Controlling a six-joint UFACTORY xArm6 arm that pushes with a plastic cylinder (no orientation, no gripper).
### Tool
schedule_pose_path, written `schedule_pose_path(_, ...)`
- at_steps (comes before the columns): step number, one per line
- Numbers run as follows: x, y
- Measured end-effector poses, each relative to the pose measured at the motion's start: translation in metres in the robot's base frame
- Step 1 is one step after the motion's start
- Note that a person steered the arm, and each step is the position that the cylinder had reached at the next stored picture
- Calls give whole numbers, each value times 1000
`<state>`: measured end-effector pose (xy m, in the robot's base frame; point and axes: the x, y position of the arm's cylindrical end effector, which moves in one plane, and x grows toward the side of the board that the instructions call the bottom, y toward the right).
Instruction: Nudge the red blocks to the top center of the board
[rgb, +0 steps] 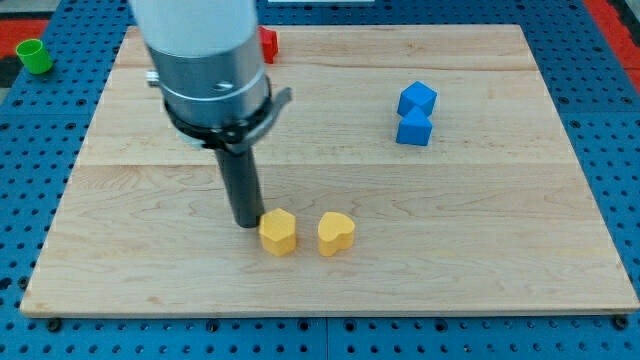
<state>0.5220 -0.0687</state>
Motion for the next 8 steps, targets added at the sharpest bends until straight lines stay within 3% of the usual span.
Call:
schedule_pose_path(1,-39,-53)
schedule_pose_path(2,-96,-150)
schedule_pose_path(3,-183,-204)
schedule_pose_path(4,-242,-196)
schedule_pose_path(5,-263,-128)
schedule_pose_path(8,-279,-53)
